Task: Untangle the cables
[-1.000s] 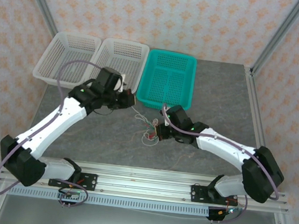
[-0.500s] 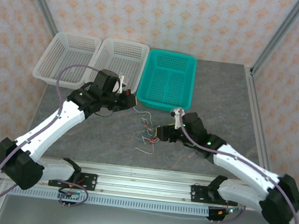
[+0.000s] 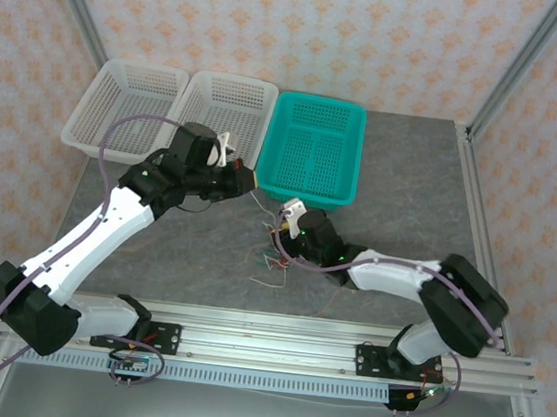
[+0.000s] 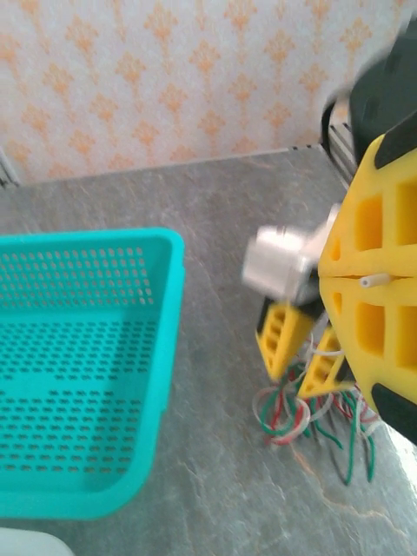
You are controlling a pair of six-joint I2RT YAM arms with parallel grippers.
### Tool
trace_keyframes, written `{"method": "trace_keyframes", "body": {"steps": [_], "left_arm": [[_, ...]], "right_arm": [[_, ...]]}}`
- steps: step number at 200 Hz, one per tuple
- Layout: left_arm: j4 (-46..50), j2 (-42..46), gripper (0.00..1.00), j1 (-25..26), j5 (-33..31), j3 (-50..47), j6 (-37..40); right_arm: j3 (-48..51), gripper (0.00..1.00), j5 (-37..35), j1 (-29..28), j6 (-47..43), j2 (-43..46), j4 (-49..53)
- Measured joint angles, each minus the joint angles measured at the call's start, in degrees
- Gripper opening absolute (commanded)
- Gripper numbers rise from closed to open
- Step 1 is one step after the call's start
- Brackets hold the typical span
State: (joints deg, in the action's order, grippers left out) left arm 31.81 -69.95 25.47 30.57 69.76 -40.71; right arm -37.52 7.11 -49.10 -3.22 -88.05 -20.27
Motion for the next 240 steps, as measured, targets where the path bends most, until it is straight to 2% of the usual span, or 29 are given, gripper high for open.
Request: {"method": "trace_keyframes", "body": {"steps": [16, 31, 52, 79, 112, 155, 180, 207, 231, 240], "left_arm": [[1.11, 1.46, 0.00, -0.42, -0.46, 2.84, -0.44], [2.67, 2.97, 0.00, -2.29, -1.11, 6.49, -1.11], [5.73, 4.39, 0.00, -7.43, -2.49, 13.77, -1.29], [8.28, 5.51, 0.00, -14.43, -4.11, 21.07, -1.25], [8.52, 6.14, 0.00, -22.86, -4.20, 22.21, -1.77], [8.24, 5.31, 0.00, -31.06, -3.98, 22.18, -3.87], [7.56, 5.31, 0.00, -34.73, -4.07, 23.34, -4.28], [5.99, 5.46, 0.00, -35.39, -3.10, 23.78, -4.59], [3.74, 5.49, 0.00, -35.36, 0.61, 21.59, -5.11], [3.67, 5.49, 0.00, -35.39, 1.68, 20.37, -5.03]], "right_arm": [[-0.59, 0.22, -3.61, 0.00, 1.57, -4.00, -0.44], [-2.10, 0.28, -5.29, 0.02, 4.35, -5.57, 1.44], [-3.08, 0.38, -6.10, 0.00, 8.81, -5.92, 3.85], [-0.07, 0.42, -6.29, 0.02, 13.73, -5.51, 3.89], [5.60, 0.43, -6.36, 0.09, 17.16, -1.55, 2.84], [8.76, 0.45, -7.58, 0.55, 18.27, 1.42, 3.30], [10.45, 0.56, -8.39, 0.79, 18.97, 3.23, 3.93], [11.82, 0.65, -8.76, 0.94, 19.50, 6.86, 6.86], [12.44, 0.87, -7.65, 1.03, 19.56, 14.60, 12.74], [12.44, 0.91, -7.13, 1.03, 19.54, 18.93, 14.75]]}}
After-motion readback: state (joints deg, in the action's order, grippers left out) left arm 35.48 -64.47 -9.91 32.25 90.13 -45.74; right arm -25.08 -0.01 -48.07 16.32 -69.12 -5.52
